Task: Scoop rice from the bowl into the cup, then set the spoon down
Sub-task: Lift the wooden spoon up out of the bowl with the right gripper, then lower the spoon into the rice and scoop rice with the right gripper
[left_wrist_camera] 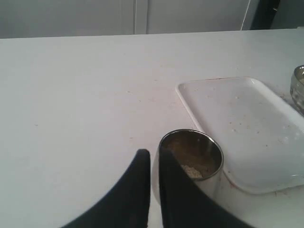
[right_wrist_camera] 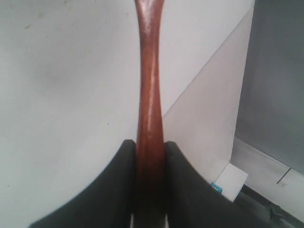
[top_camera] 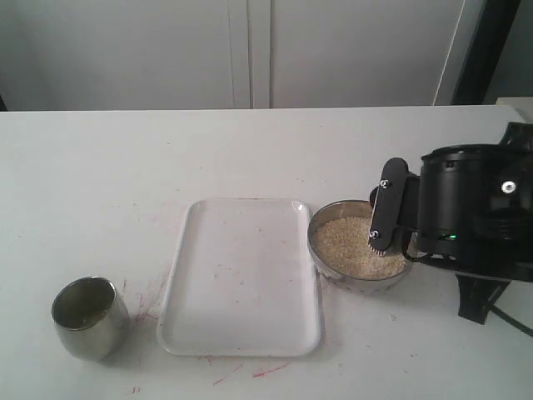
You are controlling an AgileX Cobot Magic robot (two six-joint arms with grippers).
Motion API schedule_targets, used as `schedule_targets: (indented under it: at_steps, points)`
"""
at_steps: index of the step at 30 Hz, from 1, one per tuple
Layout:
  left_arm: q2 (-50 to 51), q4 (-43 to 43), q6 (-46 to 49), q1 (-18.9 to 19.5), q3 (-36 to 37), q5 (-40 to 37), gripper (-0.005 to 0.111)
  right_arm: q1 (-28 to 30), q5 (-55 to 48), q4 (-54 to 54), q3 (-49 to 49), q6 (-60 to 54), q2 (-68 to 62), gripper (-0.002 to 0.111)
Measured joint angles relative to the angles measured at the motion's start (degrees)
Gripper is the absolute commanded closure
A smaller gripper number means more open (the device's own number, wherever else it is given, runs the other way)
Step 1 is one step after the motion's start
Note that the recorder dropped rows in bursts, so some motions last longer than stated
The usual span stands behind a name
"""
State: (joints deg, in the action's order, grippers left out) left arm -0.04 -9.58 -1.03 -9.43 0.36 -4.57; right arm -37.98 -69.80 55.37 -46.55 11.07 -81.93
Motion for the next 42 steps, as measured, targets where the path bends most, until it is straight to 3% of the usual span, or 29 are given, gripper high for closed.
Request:
schedule_targets:
  at_steps: [10,42]
  points:
    - [0.0,0.0,0.0,0.0,0.0,0.0,0.092,-0.22,0.24,3.23,0.23,9.4,-11.74,0.108]
    - [0.0,0.0,0.0,0.0,0.0,0.0,0.092,-0.22,3.75,7.56,0.23,12.88,-18.11,0.108]
